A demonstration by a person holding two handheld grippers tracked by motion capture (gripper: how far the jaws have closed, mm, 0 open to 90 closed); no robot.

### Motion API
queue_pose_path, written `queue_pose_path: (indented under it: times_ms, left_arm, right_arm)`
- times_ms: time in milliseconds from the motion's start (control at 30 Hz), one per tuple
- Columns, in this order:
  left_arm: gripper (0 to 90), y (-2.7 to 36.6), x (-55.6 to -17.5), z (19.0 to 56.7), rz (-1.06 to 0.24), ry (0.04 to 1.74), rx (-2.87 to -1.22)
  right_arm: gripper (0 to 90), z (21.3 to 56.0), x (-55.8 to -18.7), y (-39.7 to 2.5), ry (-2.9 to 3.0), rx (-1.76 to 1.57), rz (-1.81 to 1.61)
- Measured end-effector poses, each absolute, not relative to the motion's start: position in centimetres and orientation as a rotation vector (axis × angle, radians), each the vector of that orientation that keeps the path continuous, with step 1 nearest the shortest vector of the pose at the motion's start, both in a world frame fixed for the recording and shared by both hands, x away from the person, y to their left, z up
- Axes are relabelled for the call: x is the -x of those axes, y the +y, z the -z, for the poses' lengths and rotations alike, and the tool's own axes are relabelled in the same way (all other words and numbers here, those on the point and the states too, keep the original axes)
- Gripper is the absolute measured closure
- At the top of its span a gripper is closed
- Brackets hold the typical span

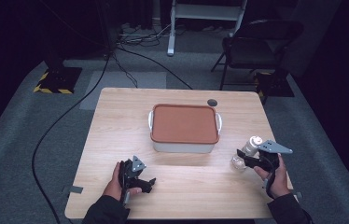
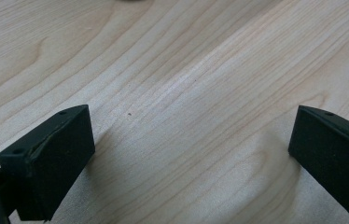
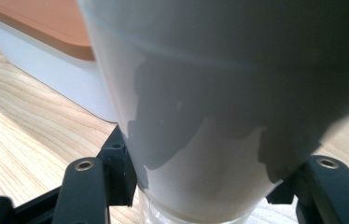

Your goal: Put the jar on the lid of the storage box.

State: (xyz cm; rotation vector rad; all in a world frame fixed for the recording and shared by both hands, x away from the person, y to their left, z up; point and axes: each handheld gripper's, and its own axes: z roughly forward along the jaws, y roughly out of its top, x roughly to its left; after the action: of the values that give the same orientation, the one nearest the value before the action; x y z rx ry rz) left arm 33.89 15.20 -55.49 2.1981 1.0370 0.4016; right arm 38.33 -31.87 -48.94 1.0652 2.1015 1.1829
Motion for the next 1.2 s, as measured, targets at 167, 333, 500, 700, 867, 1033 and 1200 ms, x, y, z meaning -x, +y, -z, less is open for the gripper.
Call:
queue_pose_path:
  times_ms: [167, 333, 500, 700, 867, 1033, 1200]
  left_arm:
    - [0.2, 15.2, -33.9, 55.5, -0.401, 1.037, -2.198]
    - [0.3, 15.2, -33.9, 55.5, -0.401, 1.037, -2.198]
    - [0.2, 15.2, -33.9, 55.5, -0.402, 1.036, -2.199]
    - [0.3, 15.2, -33.9, 55.5, -0.403, 1.036, -2.199]
    - [0.3, 15.2, -33.9, 55.5, -0.401, 1.037, -2.198]
    - [0.2, 15.2, -33.9, 55.5, -0.402, 1.036, -2.199]
    - [0.3, 15.2, -33.9, 55.5, -0.402, 1.037, -2.198]
  right_arm:
    - [41.4, 48.0, -38.1, -31.9, 2.108, -1.044, -1.187]
    - [41.4, 46.9, -37.8, -32.2, 2.093, -1.039, -1.200]
    - [41.5, 45.6, -37.5, -32.3, 2.079, -1.022, -1.211]
    - [41.6, 44.6, -37.2, -32.3, 2.064, -1.017, -1.224]
    - [41.7, 43.8, -37.1, -32.1, 2.060, -1.002, -1.226]
    - [41.7, 42.9, -37.1, -31.9, 2.052, -0.990, -1.238]
    - [41.8, 42.1, -37.2, -31.5, 2.053, -0.973, -1.241]
